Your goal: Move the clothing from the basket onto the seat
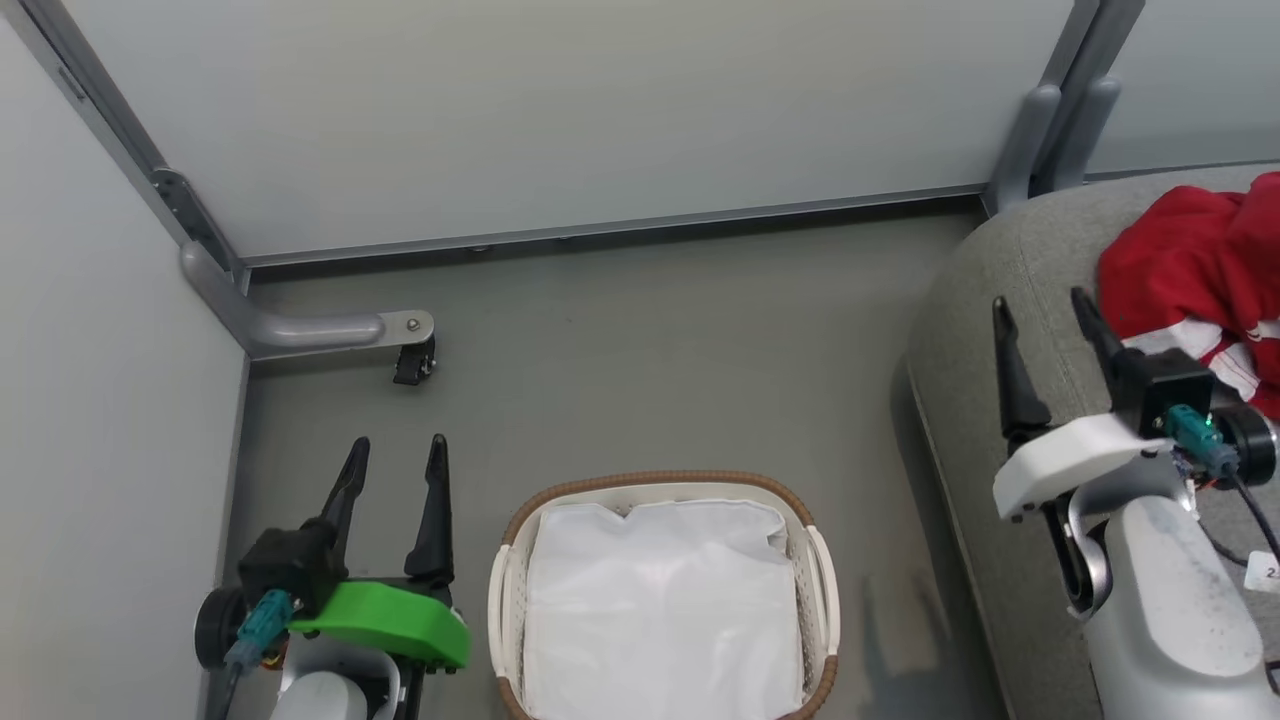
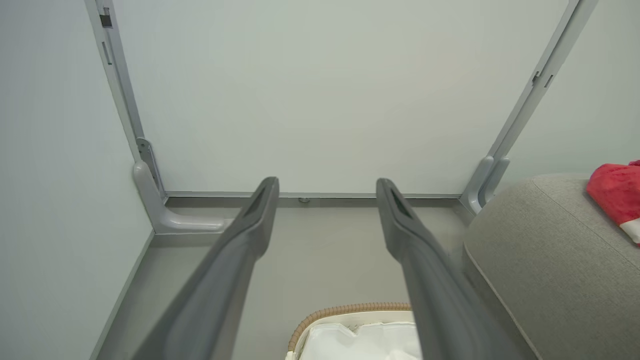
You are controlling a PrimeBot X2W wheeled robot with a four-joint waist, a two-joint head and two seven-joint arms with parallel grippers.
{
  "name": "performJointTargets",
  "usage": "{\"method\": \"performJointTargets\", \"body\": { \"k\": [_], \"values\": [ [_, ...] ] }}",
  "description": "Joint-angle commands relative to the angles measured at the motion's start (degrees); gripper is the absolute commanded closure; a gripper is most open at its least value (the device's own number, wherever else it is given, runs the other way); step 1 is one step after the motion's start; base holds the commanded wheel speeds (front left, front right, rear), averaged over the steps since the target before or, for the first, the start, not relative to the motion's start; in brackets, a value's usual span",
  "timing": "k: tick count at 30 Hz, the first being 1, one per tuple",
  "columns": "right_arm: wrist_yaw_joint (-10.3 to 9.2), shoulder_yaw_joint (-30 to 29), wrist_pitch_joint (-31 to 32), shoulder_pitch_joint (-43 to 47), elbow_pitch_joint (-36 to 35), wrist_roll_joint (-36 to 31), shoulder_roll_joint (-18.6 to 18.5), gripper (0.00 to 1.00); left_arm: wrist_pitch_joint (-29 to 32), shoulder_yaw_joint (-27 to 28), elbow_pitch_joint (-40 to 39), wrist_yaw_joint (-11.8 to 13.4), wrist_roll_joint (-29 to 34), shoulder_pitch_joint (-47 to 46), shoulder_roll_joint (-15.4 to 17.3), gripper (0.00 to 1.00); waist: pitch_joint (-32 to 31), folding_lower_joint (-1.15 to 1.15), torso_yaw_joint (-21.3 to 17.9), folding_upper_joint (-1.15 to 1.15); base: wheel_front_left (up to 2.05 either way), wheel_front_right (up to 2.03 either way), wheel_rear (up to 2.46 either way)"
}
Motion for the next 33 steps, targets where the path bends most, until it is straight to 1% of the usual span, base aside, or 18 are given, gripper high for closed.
{"method": "performJointTargets", "body": {
  "k": [1, 6, 9, 12, 15, 20, 33],
  "values": [
    [-0.08, 0.2, -0.1, 1.8, -0.7, 0.7, 0.4, 0.0, 0.0, 0.8, -0.2, 0.2, 0.4, 1.3, -0.1, 0.0, -1.2, 0.0, 1.1, 0.0, 0.0, 0.0, 0.0],
    [-0.08, 0.1, -0.1, 6.9, -3.3, 2.2, 1.6, 0.0, 0.0, 2.2, 0.1, -0.2, 0.3, 3.6, -0.2, 0.0, -1.9, 0.0, 2.0, 0.0, 0.0, 0.0, 0.0],
    [-0.08, 1.8, -0.1, 9.7, -5.0, 4.3, 1.6, 0.0, 0.0, 2.7, 0.3, -0.4, -0.2, 4.8, -0.2, 0.0, -2.4, 0.0, 2.0, 0.0, 0.0, 0.0, 0.0],
    [-0.08, 2.3, -0.1, 12.4, -6.8, 6.1, 1.5, 0.0, 0.0, 3.4, 0.1, -0.2, -0.9, 5.9, -0.2, 0.0, -2.7, 0.0, 1.8, 0.0, 0.0, 0.0, 0.0],
    [-0.08, 2.7, -0.1, 14.2, -7.4, 6.5, 1.6, 0.0, 0.0, 3.8, 0.0, -0.1, -1.3, 6.9, -0.2, 0.0, -3.0, 0.0, 1.6, 0.0, 0.0, 0.0, 0.0],
    [-0.08, 2.8, -0.1, 16.1, -7.8, 7.1, 1.6, 0.0, 0.0, 3.8, -0.1, 0.2, -1.7, 7.6, -0.2, 0.0, -3.1, 0.0, 1.4, 0.0, 0.0, 0.0, 0.0],
    [-0.08, 3.0, -0.1, 16.4, -8.0, 7.7, 1.6, 0.0, 0.0, 3.4, 0.3, 0.2, -1.8, 7.4, -0.2, 0.0, -3.4, 0.0, 1.3, 0.0, 0.0, 0.0, 0.0]
  ]
}}
